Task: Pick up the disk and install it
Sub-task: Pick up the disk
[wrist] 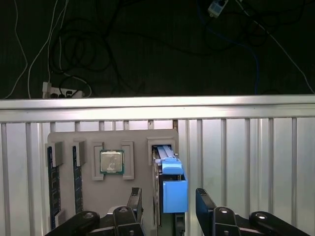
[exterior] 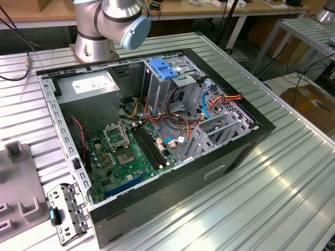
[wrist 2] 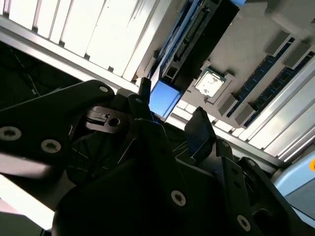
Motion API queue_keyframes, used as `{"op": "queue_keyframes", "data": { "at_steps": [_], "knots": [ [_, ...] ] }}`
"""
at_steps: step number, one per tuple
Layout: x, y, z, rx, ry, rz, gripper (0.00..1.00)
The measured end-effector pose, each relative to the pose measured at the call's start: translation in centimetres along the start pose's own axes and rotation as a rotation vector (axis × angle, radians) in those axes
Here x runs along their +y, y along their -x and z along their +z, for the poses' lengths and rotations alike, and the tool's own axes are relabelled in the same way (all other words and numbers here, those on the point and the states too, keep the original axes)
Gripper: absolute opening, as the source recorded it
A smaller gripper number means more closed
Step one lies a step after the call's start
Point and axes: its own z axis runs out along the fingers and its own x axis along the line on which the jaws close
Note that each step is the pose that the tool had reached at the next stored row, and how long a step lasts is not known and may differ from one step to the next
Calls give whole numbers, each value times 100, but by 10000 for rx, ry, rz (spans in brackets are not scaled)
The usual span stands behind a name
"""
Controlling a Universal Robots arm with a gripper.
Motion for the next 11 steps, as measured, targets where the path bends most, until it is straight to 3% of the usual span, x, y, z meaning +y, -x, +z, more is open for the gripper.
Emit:
{"op": "queue_keyframes", "data": {
  "at_steps": [3,11],
  "knots": [
    [7,0,19,-2,-60,0,56],
    [8,0,41,-2,-61,0,56]
  ]
}}
